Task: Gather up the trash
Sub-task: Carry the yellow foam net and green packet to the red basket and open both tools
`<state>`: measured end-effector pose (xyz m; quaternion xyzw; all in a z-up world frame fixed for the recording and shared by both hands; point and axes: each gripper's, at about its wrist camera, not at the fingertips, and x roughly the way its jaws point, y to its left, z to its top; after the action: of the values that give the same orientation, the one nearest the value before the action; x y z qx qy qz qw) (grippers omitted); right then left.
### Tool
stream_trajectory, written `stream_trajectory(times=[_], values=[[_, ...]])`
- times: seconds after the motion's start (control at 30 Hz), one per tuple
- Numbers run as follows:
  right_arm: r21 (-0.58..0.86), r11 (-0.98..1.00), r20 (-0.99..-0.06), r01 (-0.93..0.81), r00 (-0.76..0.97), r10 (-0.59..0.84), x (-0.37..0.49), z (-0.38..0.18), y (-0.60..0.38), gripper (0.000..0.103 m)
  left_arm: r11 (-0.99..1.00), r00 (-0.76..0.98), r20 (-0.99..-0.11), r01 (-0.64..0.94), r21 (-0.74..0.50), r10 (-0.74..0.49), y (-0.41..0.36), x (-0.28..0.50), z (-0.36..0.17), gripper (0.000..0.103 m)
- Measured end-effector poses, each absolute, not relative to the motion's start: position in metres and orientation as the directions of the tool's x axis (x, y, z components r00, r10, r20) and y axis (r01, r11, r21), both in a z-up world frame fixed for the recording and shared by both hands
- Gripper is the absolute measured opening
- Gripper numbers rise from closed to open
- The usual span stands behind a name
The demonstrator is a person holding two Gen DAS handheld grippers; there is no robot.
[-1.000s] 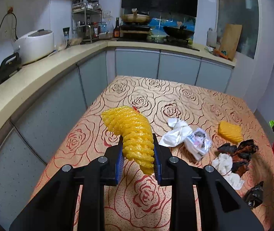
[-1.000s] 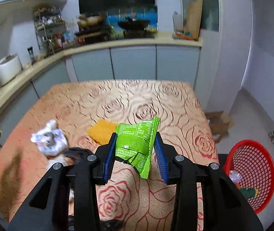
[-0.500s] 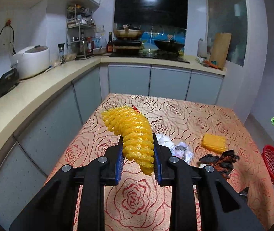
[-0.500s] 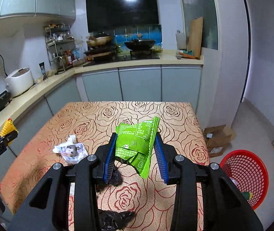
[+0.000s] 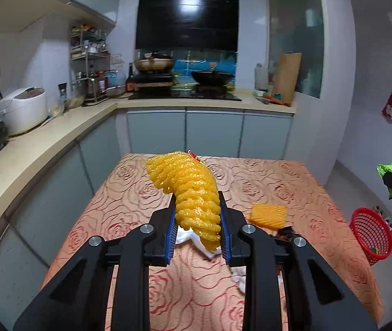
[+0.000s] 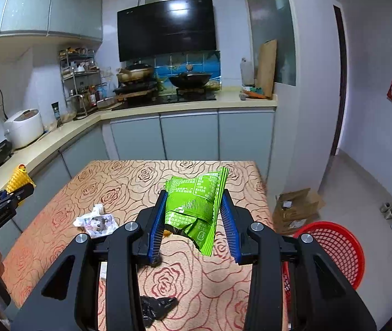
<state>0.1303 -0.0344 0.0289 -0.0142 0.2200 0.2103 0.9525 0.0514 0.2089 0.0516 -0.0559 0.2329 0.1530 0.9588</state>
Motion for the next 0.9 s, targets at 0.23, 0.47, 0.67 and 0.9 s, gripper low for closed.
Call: stream_trajectory(times=[0.23, 0.47, 0.67, 0.9], values=[[0.063, 0.935, -0.416, -0.348, 0.843, 0.342, 0.127, 0.031, -0.064, 0.037, 0.971, 0.874, -0.446, -0.236, -0.037, 0.195, 0.171, 0.066, 0.056, 0.024], [0.066, 0.958, -0.413, -0.280, 0.866, 0.282, 0.127, 0.030, -0.095, 0.037, 0.992, 0.894, -0.438, -0.123, -0.032, 0.097, 0.124, 0.089, 0.058, 0.024], [0.073, 0.975, -0.414, -0.209, 0.883, 0.220, 0.129, 0.027, -0.126, 0.037, 0.999, 0.898, -0.440, -0.019, -0.033, 0.003, 0.080, 0.110, 0.055, 0.024], [0.070, 0.989, -0.429, -0.129, 0.891, 0.146, 0.134, 0.020, -0.158, 0.037, 0.994, 0.885, -0.454, 0.100, -0.041, -0.107, 0.029, 0.136, 0.049, 0.024]])
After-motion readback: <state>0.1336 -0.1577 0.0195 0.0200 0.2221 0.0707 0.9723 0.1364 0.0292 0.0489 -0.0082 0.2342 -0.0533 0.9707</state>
